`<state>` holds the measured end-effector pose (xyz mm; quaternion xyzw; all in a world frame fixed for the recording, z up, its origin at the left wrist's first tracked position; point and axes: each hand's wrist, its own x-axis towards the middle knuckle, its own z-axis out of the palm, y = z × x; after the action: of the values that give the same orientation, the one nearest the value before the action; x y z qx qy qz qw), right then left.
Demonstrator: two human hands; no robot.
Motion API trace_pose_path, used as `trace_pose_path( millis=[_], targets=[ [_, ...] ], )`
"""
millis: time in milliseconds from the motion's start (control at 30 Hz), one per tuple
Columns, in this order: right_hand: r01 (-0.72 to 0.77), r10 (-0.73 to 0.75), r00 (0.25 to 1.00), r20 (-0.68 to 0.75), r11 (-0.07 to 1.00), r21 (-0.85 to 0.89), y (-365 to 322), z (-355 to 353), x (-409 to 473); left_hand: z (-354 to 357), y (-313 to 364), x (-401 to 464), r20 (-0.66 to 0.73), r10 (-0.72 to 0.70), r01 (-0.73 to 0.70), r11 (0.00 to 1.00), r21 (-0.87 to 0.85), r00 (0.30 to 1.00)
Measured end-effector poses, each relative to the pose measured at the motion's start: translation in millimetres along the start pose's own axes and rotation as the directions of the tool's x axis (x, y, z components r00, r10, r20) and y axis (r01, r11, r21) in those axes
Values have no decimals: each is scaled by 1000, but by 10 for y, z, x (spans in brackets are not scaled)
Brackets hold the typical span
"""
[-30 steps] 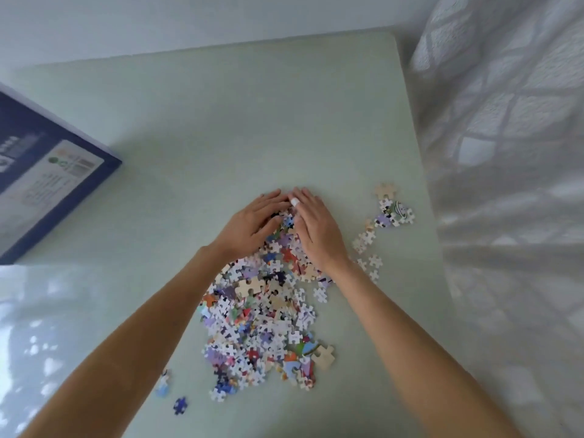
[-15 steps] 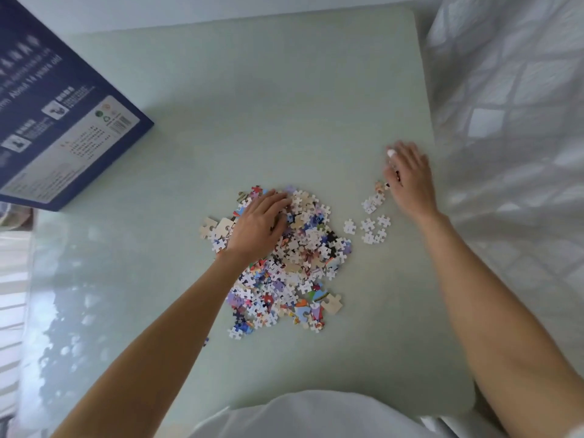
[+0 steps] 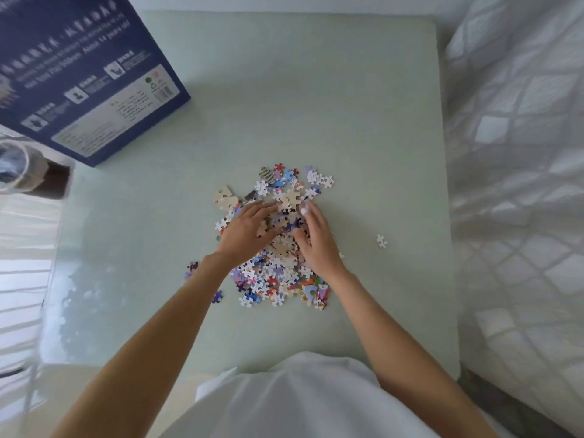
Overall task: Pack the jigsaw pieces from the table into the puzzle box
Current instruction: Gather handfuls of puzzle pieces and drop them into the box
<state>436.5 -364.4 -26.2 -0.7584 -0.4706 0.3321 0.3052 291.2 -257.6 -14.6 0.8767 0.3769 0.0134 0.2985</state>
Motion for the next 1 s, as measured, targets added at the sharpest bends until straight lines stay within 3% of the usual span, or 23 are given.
trace_pose_path(
  millis=[100, 200, 267, 467, 767, 1000],
  targets=[
    [-65, 53, 996, -77, 984, -166, -45, -82, -25, -83, -151, -244, -114, -67, 75, 995, 65, 991],
    [-192, 207, 978, 0, 909, -369, -114, -162, 12, -140, -210, -361, 3, -275, 273, 956, 108, 961],
    [-192, 242, 968, 67, 886, -422, -189, -145, 68, -140, -223, -350, 89, -320, 306, 941, 143, 943],
    [-121, 214, 969, 126, 849, -514, -317, -19, 236, -96, -108, -181, 120, -295, 282, 953, 114, 948],
    [-84, 118, 992, 43, 879, -469, -434, -80, 171, -234, -239, -246, 6, -181, 181, 981, -65, 983],
    [-52, 33, 998, -46, 860, -508, -550, -134, 142, -351, -259, -249, -74, -183, 170, 974, -151, 980]
  ],
)
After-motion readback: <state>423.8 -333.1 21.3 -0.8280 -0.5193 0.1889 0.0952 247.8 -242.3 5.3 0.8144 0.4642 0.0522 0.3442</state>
